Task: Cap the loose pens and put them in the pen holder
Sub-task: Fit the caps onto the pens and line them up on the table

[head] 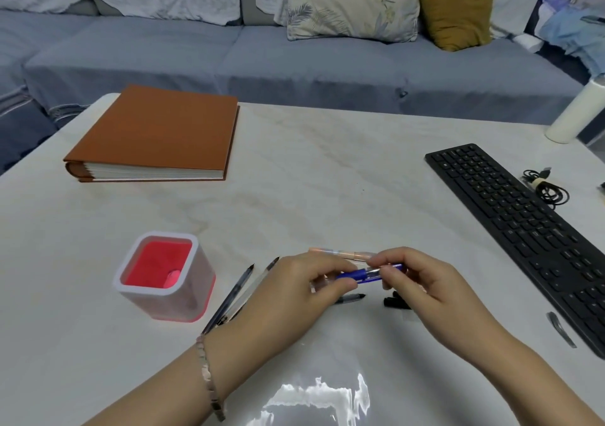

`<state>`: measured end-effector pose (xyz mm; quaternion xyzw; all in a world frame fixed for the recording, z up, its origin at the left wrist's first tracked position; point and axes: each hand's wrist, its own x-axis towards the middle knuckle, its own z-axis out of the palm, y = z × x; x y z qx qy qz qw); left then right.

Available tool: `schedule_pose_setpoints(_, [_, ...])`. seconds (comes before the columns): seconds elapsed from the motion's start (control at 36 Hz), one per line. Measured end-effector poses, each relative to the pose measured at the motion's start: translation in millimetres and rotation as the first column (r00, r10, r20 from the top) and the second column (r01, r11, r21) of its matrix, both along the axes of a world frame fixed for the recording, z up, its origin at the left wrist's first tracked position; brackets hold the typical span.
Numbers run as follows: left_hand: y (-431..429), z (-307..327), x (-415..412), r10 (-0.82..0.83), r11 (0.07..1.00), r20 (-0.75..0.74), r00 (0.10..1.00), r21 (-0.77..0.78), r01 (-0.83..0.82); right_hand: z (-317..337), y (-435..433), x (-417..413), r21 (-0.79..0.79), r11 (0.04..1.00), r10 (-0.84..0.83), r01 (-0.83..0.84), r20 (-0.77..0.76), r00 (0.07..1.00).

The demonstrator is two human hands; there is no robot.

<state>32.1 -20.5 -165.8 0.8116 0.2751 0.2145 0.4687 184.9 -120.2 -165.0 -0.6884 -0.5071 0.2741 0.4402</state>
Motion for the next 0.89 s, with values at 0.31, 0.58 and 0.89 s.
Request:
schedule_pose_setpoints(0.31, [0, -20, 7, -0.108, 0.954, -0.079, 0.991, -0.289, 0.081, -26, -12, 5, 0.143, 0.978, 0.107, -0.15, 0.273, 0.956])
schedule_pose_setpoints(0.58, [26, -46, -10, 0.203, 0.974, -0.337, 0.919, 0.167, -0.154, -49, -4, 27, 0.023, 0.999, -0.035, 0.027, 0.508, 0.86])
schedule_pose_setpoints(0.89, [47, -81, -43, 0.387, 0.913, -0.594, 0.705, 0.353, -0.204, -85, 34, 42, -0.219, 0.946, -0.131, 0.24, 0.419, 0.899])
